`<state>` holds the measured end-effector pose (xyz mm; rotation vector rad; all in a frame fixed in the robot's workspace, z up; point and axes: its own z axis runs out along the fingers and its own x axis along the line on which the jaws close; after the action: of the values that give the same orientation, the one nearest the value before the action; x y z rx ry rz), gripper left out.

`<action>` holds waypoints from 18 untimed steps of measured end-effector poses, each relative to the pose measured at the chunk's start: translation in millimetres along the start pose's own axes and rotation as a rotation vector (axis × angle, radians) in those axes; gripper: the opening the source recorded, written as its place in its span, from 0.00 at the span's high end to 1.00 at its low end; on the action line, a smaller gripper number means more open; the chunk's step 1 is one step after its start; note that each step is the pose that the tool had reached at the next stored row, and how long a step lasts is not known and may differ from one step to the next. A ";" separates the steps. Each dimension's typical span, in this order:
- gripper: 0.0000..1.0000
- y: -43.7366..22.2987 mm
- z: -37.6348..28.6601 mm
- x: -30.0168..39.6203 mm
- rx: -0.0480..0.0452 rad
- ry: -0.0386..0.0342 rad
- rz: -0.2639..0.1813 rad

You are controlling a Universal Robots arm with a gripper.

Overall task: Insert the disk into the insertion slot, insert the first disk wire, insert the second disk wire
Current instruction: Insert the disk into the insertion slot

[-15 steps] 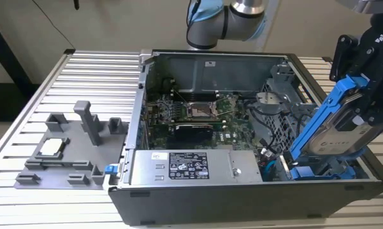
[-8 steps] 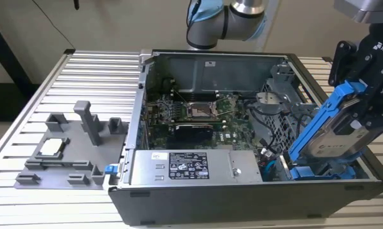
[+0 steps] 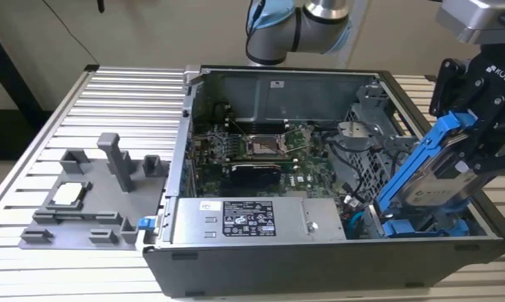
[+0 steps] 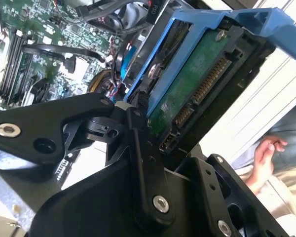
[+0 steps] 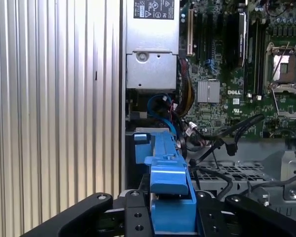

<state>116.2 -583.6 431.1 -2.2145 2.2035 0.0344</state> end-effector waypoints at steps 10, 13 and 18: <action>0.67 -2.6 10.8 -2.2 0.0000 0.0001 0.000; 0.67 -3.4 13.9 -2.5 0.0000 0.0005 0.000; 0.67 -4.8 19.6 -2.6 0.0001 0.0007 0.000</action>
<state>120.9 -580.4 411.6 -2.2148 2.2039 0.0336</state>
